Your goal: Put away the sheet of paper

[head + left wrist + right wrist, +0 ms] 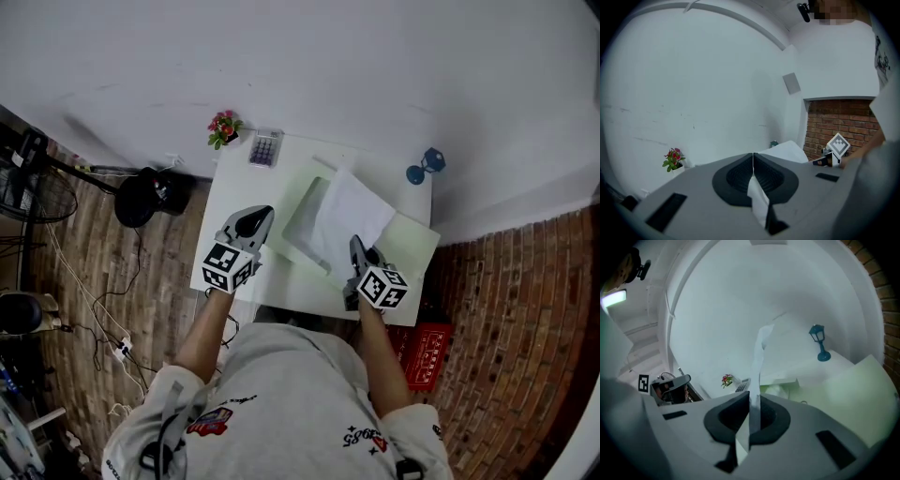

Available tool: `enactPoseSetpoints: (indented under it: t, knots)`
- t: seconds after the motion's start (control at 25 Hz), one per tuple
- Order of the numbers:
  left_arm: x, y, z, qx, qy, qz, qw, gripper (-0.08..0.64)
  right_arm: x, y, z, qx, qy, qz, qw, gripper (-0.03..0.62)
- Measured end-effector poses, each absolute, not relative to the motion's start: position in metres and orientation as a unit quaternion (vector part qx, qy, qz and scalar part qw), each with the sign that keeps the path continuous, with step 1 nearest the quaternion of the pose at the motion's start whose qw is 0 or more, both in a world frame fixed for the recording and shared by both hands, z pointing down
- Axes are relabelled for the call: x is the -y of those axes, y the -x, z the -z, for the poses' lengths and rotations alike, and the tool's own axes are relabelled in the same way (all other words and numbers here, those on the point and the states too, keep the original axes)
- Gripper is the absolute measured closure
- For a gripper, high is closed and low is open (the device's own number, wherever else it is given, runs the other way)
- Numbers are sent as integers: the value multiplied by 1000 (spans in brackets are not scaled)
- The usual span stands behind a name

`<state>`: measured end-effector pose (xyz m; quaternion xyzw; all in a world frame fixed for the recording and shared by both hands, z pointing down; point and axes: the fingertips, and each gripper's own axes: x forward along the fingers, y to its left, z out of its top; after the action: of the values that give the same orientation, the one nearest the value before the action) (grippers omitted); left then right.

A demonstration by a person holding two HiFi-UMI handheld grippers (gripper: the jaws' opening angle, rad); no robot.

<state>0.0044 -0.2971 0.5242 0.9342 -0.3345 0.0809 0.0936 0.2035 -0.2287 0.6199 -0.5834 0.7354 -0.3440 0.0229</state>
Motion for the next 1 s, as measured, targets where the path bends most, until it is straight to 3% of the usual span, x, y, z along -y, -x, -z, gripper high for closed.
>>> enactPoseSetpoints:
  t: [0.48,1.0]
  knots:
    - [300,2,-532,340,-931,-88,102,537,213,-245,-700,-656,621,428,-27,594]
    - [304,0,-544,344,-927,-102,112,537,211,-271,-749,-598,628,497,-28,592]
